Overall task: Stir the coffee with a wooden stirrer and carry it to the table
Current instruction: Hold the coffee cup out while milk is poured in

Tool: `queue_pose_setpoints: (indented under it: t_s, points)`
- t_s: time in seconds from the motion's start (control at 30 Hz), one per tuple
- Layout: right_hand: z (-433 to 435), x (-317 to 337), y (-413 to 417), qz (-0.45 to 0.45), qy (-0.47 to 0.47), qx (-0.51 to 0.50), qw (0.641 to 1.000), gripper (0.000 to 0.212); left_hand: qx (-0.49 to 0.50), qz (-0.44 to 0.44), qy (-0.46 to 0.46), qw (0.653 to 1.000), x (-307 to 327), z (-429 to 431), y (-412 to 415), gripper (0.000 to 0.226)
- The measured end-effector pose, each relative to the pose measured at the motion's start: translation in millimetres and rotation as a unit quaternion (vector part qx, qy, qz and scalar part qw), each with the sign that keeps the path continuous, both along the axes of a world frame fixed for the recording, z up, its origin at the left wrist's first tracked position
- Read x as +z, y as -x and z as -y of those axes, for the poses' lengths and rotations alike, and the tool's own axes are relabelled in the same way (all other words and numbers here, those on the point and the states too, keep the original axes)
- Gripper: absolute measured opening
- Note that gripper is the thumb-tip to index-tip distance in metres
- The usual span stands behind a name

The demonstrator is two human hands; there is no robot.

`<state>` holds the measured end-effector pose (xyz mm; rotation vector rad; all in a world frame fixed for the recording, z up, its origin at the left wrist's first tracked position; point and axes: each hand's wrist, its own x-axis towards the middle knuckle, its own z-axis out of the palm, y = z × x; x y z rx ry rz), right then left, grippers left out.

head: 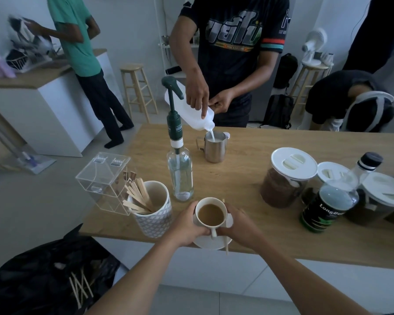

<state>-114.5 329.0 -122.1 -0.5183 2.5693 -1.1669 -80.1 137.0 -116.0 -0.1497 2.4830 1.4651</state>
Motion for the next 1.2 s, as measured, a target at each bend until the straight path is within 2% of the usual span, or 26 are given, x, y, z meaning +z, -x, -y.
queue_pose_setpoints:
  t_s: [0.1,0.2,0.33,0.43,0.6,0.8,1.07,1.2]
  points:
    - [-2.8,16.0,2.6,-0.006,-0.001,0.01,1.0,0.062,-0.01,0.008,-0.007,1.0,15.1,2.5,4.9,0.072]
    - [-4.9,37.2,4.9,-0.003,0.018,0.006,1.0,0.062,-0.029,0.006,-0.012,0.999,33.3,6.0,11.5,0.078]
    - [-7.8,55.6,12.9,0.001,0.035,-0.013,0.999,0.082,-0.042,-0.003,-0.009,0.999,65.0,11.1,18.1,0.087]
    - [-5.8,67.8,20.2,0.0,0.057,-0.019,0.998,0.088,-0.055,-0.01,0.001,0.998,90.6,16.5,22.3,0.082]
    - [4.1,100.3,29.0,-0.02,0.108,0.0,0.994,0.077,-0.076,-0.028,0.009,0.997,135.5,30.6,29.8,0.075]
    - [22.5,139.1,39.3,-0.074,0.129,0.078,0.986,0.079,-0.105,-0.042,0.03,0.993,179.0,48.3,37.9,0.074]
    - [42.2,173.0,48.6,-0.131,0.153,0.069,0.977,0.071,-0.121,-0.035,0.062,0.99,228.6,62.5,40.8,0.072]
    - [49.9,178.4,56.2,-0.122,0.168,0.063,0.976,0.086,-0.135,0.001,0.097,0.986,257.6,70.0,39.8,0.076]
